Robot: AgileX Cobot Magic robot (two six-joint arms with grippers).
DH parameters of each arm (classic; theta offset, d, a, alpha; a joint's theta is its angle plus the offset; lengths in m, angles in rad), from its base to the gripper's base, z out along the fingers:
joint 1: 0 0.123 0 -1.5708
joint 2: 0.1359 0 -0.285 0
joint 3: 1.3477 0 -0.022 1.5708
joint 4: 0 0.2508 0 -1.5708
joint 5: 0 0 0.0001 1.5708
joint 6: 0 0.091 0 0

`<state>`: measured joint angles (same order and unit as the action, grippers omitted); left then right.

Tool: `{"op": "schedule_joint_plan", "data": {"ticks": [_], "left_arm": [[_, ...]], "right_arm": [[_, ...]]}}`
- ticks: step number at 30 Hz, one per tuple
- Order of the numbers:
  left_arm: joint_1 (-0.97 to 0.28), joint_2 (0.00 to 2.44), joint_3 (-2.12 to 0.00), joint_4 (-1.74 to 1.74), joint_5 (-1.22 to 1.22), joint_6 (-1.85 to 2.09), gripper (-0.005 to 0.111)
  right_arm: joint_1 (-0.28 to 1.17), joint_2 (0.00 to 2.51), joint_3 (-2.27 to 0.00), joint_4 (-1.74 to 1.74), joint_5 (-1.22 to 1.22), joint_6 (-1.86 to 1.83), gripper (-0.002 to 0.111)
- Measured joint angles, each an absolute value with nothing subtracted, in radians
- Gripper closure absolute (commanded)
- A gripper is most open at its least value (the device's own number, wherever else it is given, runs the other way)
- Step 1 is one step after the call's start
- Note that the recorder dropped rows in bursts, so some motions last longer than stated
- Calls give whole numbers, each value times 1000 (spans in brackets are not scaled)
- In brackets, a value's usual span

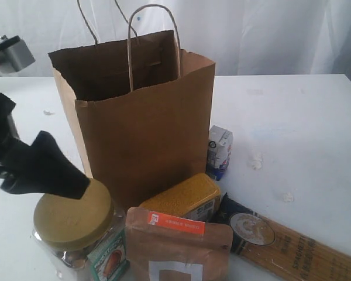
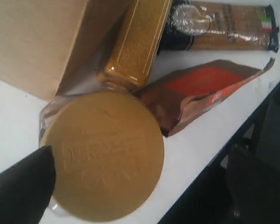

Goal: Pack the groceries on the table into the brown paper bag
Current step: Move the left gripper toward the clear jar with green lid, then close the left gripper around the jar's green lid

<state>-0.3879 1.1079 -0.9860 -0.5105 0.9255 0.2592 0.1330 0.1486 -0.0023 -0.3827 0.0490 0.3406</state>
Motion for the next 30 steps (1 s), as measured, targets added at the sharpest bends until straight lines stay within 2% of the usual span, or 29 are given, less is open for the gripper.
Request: {"op": "schedule_joint_plan", "data": {"ticks": [5,12,20,27,30], "left_arm": [[-395,1108,-939,-538,778,263,1],[-395,1108,-938,-548,749,301,1],[-404,1151,-999,-383,1017,518,1],[-409,1168,-1037,-322,972,596,1],[-454,1208,-1037,-316,1010,721,1]], "right_arm": [[133,149,-2,-383,49,341,108],[133,149,-2,-383,49,341,108],[133,149,-2,-383,49,341,108],[133,149,-2,-383,49,341,108],[133,149,-2,-383,49,341,108]]}}
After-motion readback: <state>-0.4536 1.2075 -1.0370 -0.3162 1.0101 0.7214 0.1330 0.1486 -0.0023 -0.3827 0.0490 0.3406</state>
